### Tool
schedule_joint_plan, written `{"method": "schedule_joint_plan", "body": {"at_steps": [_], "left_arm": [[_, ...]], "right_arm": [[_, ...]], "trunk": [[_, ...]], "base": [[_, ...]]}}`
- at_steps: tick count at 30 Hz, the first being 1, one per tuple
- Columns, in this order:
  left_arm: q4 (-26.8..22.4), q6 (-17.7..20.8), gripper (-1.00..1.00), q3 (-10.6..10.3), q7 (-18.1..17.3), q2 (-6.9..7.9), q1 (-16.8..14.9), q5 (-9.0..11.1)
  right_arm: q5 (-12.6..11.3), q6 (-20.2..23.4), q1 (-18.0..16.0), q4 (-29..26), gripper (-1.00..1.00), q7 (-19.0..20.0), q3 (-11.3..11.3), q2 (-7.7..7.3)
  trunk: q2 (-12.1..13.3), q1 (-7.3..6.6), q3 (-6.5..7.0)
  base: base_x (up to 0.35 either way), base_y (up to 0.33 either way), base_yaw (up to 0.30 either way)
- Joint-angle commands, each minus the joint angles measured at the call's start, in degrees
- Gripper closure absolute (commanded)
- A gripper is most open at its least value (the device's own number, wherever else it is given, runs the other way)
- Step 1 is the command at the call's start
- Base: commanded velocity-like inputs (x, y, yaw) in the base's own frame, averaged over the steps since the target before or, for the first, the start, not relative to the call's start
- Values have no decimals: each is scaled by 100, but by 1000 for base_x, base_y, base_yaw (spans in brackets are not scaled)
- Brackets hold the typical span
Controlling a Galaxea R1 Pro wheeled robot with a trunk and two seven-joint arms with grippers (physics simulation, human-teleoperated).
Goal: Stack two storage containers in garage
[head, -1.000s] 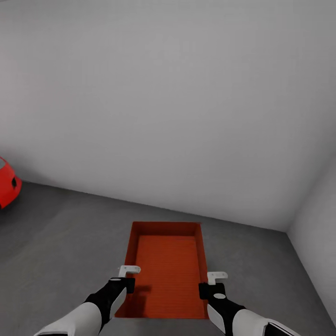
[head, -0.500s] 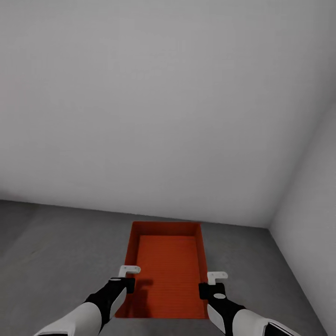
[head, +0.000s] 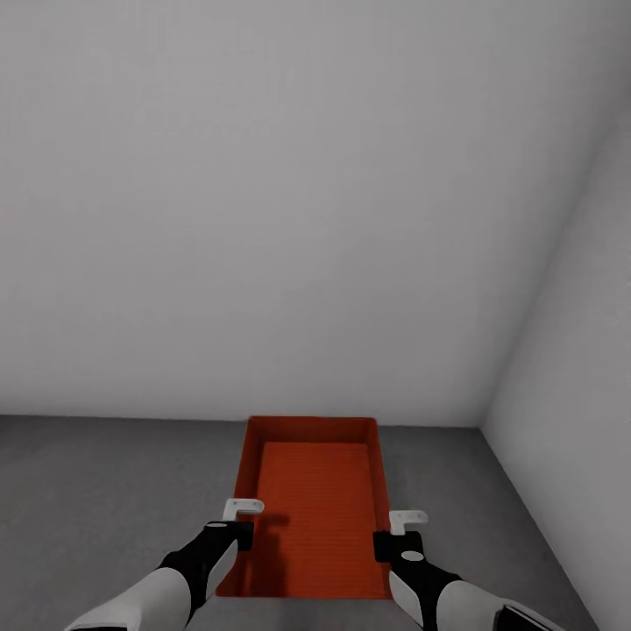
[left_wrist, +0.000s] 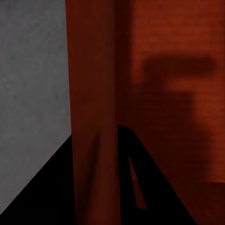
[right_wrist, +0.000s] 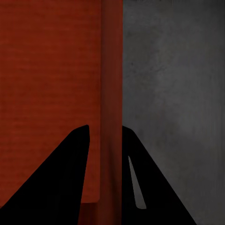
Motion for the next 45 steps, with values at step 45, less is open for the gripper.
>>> {"method": "schedule_joint_plan", "body": {"at_steps": [45], "left_arm": [[24, 27, 100, -180, -44, -14, 3, 78]], "right_arm": [[-64, -37, -8, 5, 100, -152, 15, 5]], "trunk": [[-9, 4, -9]], "base": [[121, 12, -1]]}}
